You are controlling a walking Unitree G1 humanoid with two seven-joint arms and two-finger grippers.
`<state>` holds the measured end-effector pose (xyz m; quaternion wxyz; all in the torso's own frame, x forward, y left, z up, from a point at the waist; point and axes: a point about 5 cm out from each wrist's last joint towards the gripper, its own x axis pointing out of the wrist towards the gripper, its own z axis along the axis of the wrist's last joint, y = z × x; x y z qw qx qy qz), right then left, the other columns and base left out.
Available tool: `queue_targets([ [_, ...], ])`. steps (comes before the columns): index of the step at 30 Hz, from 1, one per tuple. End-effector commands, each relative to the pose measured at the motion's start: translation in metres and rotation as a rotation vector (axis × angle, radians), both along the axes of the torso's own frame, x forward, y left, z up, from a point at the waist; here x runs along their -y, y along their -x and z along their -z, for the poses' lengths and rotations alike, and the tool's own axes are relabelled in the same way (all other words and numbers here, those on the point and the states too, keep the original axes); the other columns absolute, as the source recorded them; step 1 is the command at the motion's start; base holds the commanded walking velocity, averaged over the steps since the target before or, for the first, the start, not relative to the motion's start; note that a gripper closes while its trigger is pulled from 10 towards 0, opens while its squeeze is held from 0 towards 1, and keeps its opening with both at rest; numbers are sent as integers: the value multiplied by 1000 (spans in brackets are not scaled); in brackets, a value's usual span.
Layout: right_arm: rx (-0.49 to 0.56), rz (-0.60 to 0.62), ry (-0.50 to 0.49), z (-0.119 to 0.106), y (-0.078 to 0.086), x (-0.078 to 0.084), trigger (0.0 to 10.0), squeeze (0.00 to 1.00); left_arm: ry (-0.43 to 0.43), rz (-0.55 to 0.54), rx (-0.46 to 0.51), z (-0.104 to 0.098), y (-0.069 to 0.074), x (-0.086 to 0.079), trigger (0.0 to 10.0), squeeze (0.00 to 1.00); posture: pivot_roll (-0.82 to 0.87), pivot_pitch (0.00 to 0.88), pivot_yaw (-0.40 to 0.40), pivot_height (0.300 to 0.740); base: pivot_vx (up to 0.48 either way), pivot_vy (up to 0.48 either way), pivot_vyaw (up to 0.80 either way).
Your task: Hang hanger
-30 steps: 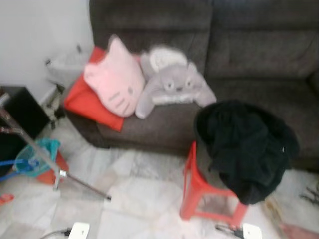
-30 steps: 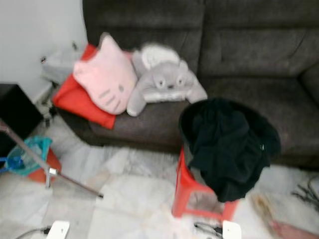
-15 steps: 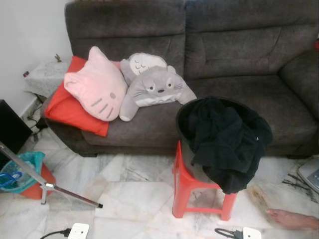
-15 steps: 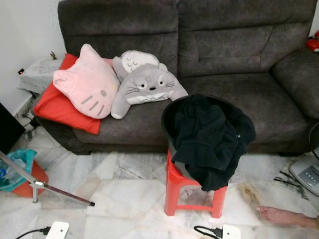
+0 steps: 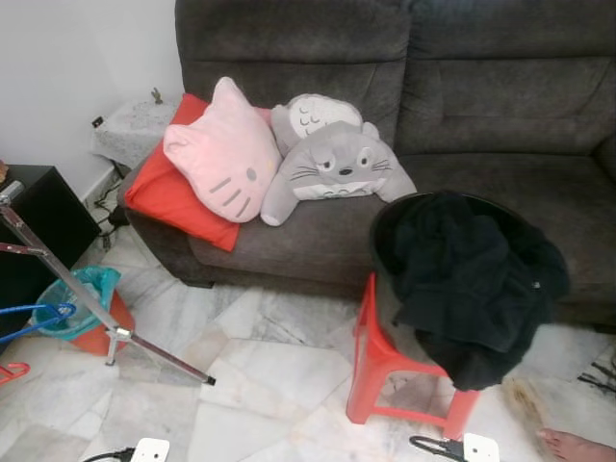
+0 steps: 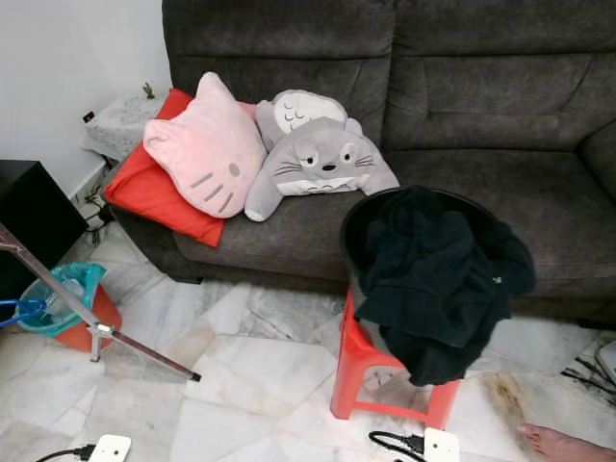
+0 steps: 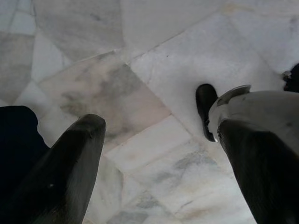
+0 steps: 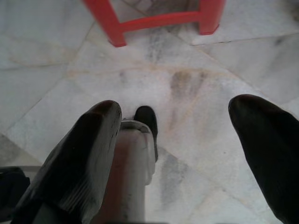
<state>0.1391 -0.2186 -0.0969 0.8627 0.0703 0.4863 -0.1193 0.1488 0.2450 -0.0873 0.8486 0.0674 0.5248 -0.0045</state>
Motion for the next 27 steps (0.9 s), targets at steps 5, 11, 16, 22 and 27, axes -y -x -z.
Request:
queue_targets([
  [5, -4, 7, 0, 1, 2, 0, 10000, 0, -9, -14, -2, 0, 3, -3, 10000, 0, -14, 0, 81, 740, 0, -208, 0],
  [11, -4, 5, 2, 1, 2, 0, 10000, 0, -7, -28, 5, 0, 3, -3, 10000, 0, -13, 0, 80, 740, 0, 0, 0],
  [16, -4, 5, 3, 1, 2, 0, 10000, 0, -1, -37, 10, 0, 3, -3, 10000, 0, -13, 0, 79, 740, 0, 0, 0],
  [22, -2, 1, 10, 0, 2, 1, 10000, 0, 0, -35, 19, 0, 2, -3, 10000, 0, -15, 0, 76, 740, 0, 0, 0],
  [27, 59, -45, 74, -4, -4, 3, 10000, 0, 2, -36, 23, 0, 2, -3, 10000, 0, -20, 0, 69, 740, 0, 0, 0],
])
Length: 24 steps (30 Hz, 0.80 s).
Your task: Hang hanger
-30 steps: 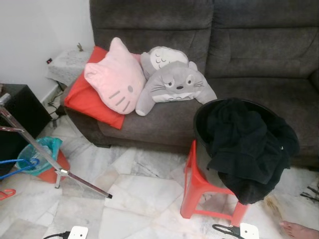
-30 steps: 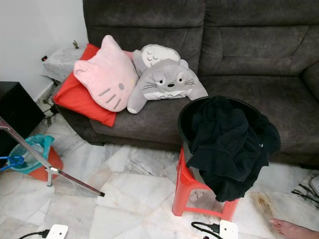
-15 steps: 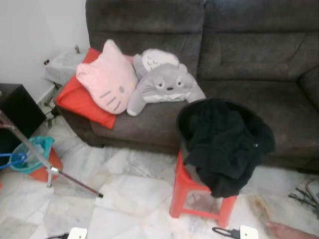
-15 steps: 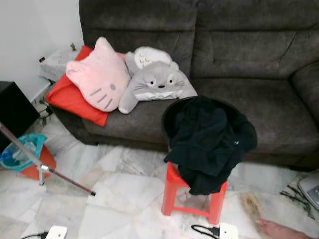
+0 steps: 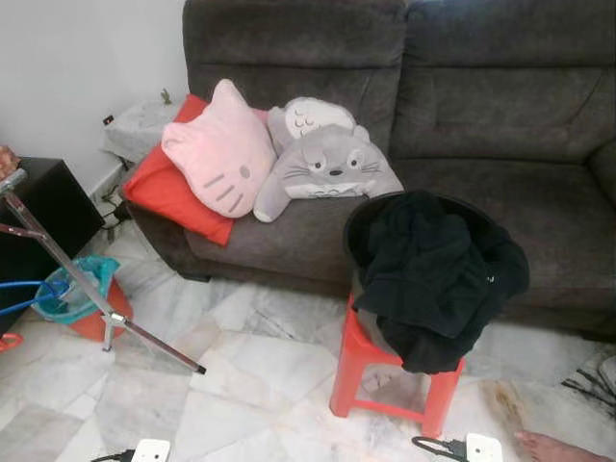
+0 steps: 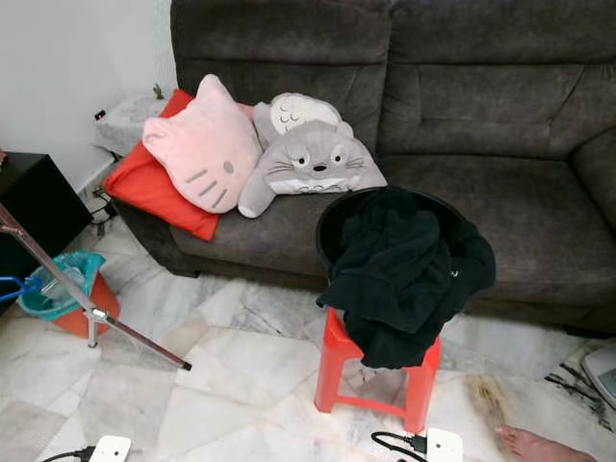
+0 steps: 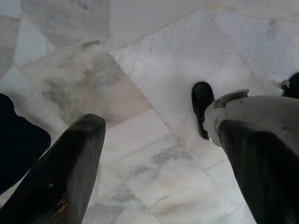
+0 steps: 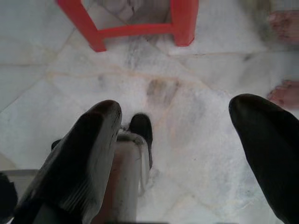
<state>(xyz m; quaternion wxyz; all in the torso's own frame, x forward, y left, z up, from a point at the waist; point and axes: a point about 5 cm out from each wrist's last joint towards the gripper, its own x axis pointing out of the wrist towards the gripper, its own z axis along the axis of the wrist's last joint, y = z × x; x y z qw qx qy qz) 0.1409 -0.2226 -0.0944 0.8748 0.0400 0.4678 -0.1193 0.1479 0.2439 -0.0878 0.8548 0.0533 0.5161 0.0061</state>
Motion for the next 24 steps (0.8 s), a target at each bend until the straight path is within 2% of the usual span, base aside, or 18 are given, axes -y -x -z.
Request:
queue_targets([
  [1, 38, -50, 42, -3, -4, 0, 10000, 0, -11, -5, 0, -1, 1, -4, 10000, 0, -25, 0, 69, 740, 0, 0, 0],
  [5, 99, -130, 117, -8, -11, 1, 10000, 0, -14, -4, -1, -1, 1, -5, 10000, 0, -47, 0, 72, 740, 0, 0, 0],
  [7, 139, -103, 112, -10, -13, 1, 10000, 0, -15, 1, -2, -1, 1, -5, 10000, 0, -55, 0, 75, 740, 0, 0, 0],
  [14, 156, -131, 95, -11, -14, -1, 10000, 0, -13, 6, 2, -1, 0, -4, 10000, 0, -48, 0, 66, 740, 0, 0, 0],
  [22, 156, -215, 132, -12, -16, -4, 10000, 0, -26, 14, -4, -1, 1, -6, 10000, 0, -74, 0, 76, 740, 0, 0, 0],
  [23, 466, -349, 287, -38, -13, -4, 10000, 0, -28, 17, -5, -1, 1, -6, 10000, 0, -81, 0, 77, 740, 0, 0, 0],
  [24, 620, -421, 359, -56, -6, -8, 10000, 0, -29, 18, -5, -1, 1, -6, 10000, 0, -81, 0, 77, 740, 0, 0, 0],
])
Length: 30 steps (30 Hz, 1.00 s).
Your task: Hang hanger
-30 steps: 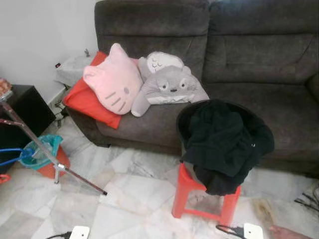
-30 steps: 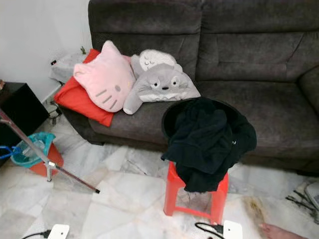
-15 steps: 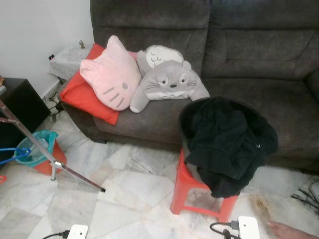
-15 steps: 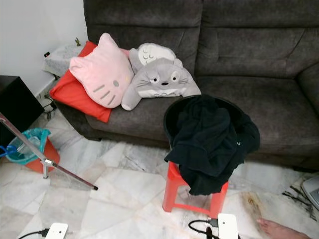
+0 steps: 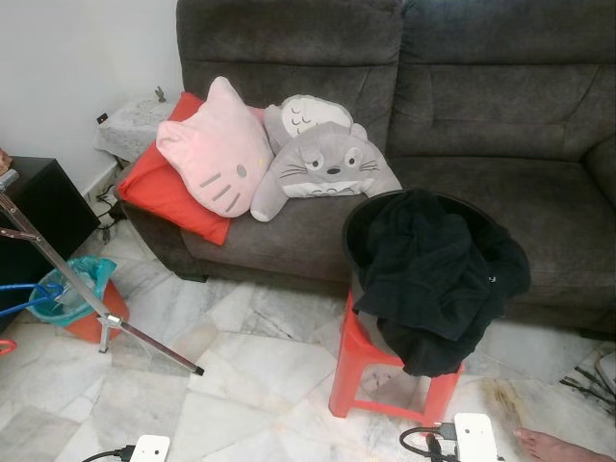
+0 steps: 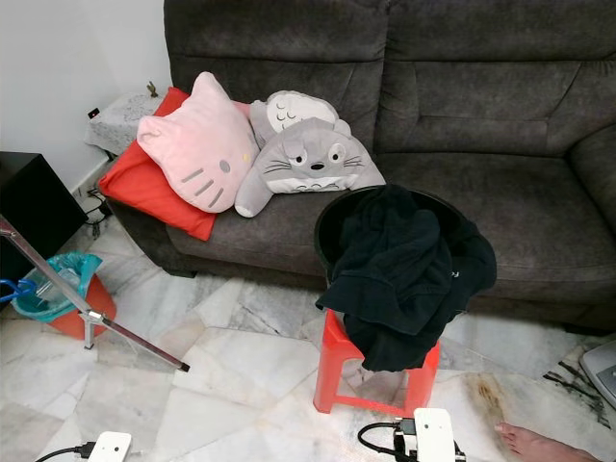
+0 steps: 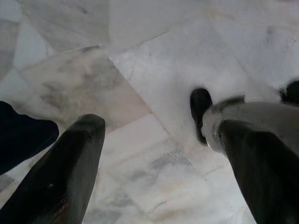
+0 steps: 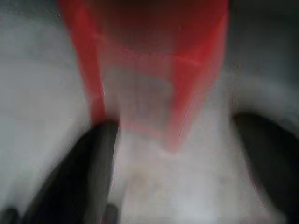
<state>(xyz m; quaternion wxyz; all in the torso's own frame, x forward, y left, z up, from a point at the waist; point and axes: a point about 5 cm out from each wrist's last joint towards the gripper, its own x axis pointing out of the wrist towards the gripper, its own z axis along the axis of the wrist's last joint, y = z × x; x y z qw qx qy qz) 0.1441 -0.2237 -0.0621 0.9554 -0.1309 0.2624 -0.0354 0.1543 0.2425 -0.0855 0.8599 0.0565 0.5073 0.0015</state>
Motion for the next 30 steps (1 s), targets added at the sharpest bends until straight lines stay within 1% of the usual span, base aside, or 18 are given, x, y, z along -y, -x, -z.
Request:
queue_targets([
  [1, 225, -109, 23, -36, 7, -19, 10000, 0, -29, 7, -25, 1, 8, -8, 10000, 0, -84, 0, 78, 740, 0, 0, 0],
  [2, 196, -75, -39, -46, 13, -24, 10000, 0, -30, 8, -26, 1, 8, -8, 10000, 0, -85, 0, 79, 740, 0, 0, 0],
  [3, 136, -19, -154, -54, 17, -30, 10000, 0, -30, 9, -26, 1, 8, -8, 10000, 0, -88, 0, 80, 740, 0, 0, 0],
  [8, 159, -4, -152, -55, 18, -29, 10000, 0, -34, 24, -27, 1, 7, -8, 10000, 0, -94, 0, 82, 740, 0, 0, 0],
  [11, 191, -1, -120, -62, 23, -31, 10000, 0, -36, 27, -26, 0, 7, -8, 10000, 0, -90, 0, 79, 740, 0, 0, 0],
  [12, 221, 7, -93, -69, 25, -31, 10000, 0, -37, 27, -24, 0, 7, -8, 10000, 0, -90, 0, 79, 740, 0, 0, 0],
  [14, 206, 20, -87, -82, 28, -32, 10000, 0, -38, 27, -23, 0, 6, -8, 10000, 0, -90, 0, 79, 740, 0, 0, 0],
  [16, 240, 4, 13, -99, 28, -30, 10000, 0, -40, 27, -21, 0, 5, -9, 10000, 0, -96, 0, 79, 740, 0, 0, 0],
  [22, 295, 24, 64, -110, 25, -26, 10000, 0, -43, 27, -20, -1, 4, -9, 10000, 0, -102, 0, 80, 740, 0, 0, 0],
  [23, 288, 17, 94, -111, 22, -25, 10000, 0, -44, 28, -20, -1, 4, -9, 10000, 0, -101, 0, 81, 740, 0, 0, 0],
  [25, 278, 29, 115, -111, 17, -22, 10000, 0, -45, 29, -21, -1, 4, -9, 10000, 0, -96, 0, 80, 740, 0, 0, 0],
  [26, 270, 37, 126, -111, 10, -21, 10000, 0, -45, 28, -20, -1, 4, -9, 10000, 0, -95, 0, 78, 740, 0, 0, 0],
  [30, 286, 14, 133, -114, -6, -21, 10000, 0, -44, 27, -17, -1, 3, -8, 10000, 0, -95, 0, 81, 740, 0, 0, 0],
])
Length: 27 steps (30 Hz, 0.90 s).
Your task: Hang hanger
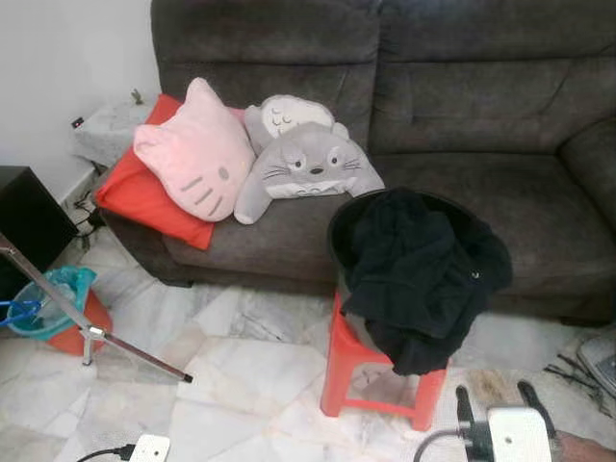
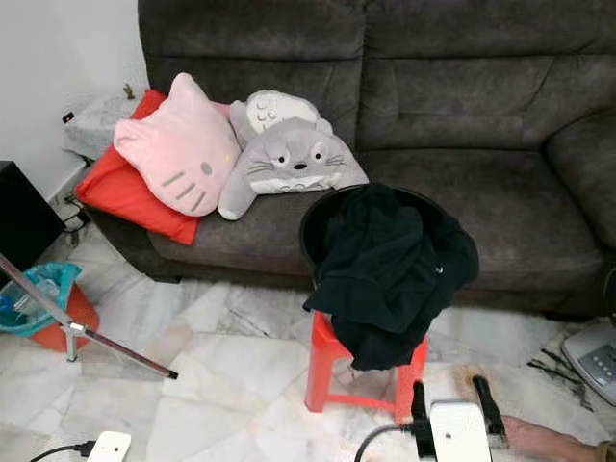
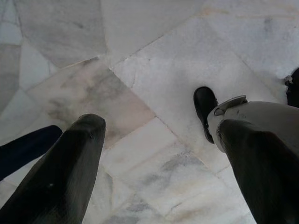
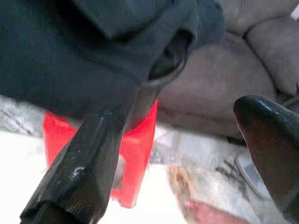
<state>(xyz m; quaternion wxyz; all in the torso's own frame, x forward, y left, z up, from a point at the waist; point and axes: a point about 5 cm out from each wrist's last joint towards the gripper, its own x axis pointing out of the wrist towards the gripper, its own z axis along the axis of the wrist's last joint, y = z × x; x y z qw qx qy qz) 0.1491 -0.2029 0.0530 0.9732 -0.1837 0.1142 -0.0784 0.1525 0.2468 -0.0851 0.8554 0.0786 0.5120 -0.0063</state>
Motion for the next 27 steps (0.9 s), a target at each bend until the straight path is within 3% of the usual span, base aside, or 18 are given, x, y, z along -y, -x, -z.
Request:
queue_targets([
  [1, -2, -2, -2, 2, -10, 1, 10000, 0, -14, -9, -3, -1, 1, -4, 10000, 0, -97, 0, 81, 740, 0, 0, 0],
  [4, 31, -15, -4, -1, -29, 1, 10000, 0, -15, -9, -2, 0, 1, -4, 10000, 0, -88, 0, 81, 740, 0, 0, 0],
  [11, 18, -89, -46, 4, -52, -7, 10000, 0, -14, -17, 0, -1, 1, -4, 10000, 0, -76, 0, 79, 740, 0, 0, 0],
  [23, -3, -145, -67, 10, -59, -16, 10000, 0, -17, -12, -2, -1, 1, -5, 10000, 0, -72, 0, 82, 740, 0, 0, 0],
  [27, 41, -143, -51, 5, -62, -17, 10000, 0, -18, -12, 0, -1, 1, -5, 10000, 0, -70, 0, 82, 740, 0, 0, 0],
])
